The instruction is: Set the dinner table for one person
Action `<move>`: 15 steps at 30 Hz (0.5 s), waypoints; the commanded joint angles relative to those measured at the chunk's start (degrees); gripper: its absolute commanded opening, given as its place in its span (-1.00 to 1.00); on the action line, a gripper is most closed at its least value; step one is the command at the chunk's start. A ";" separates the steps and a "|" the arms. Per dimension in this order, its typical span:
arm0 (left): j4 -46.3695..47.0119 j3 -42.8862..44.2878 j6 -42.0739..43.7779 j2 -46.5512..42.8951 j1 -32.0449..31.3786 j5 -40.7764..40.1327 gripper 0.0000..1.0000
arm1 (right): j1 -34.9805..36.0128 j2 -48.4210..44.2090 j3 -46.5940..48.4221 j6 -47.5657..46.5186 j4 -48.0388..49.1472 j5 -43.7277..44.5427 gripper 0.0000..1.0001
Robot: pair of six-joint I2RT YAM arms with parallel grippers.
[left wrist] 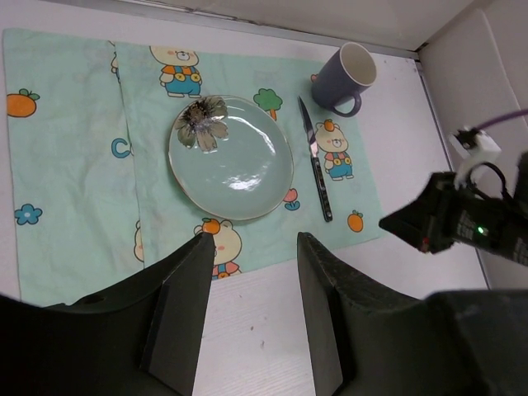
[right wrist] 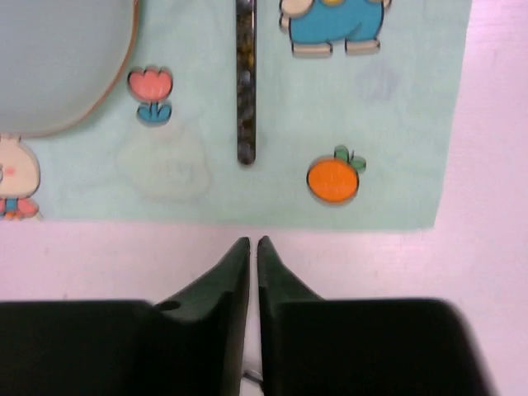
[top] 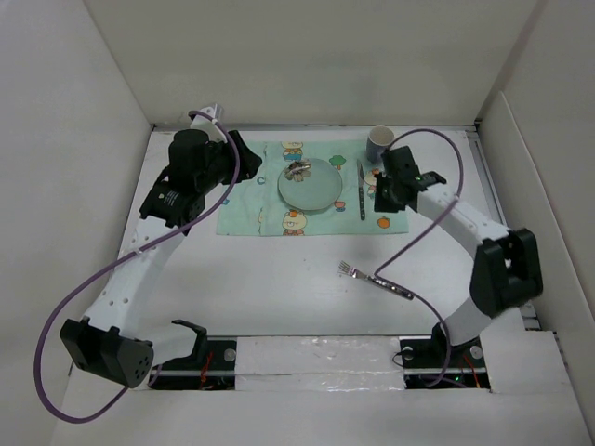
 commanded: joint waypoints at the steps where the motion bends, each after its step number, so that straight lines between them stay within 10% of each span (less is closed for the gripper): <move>1: 3.15 -0.34 -0.29 0.19 0.08 1.37 -0.17 | 0.91 -7.55 -10.19 2.47 -3.96 -4.57 -0.99; 6: 3.32 -0.08 0.15 0.55 0.08 1.46 -0.18 | 5.65 -18.47 -20.61 8.37 -11.90 -7.65 -0.92; 11: 3.15 0.80 0.59 0.81 0.08 1.29 -0.18 | 14.08 -17.07 -18.77 13.12 -18.22 -7.46 0.17; 15: 2.54 0.80 1.21 -0.41 0.08 0.23 -0.18 | 15.49 -12.77 -17.28 11.02 -21.64 -3.18 0.30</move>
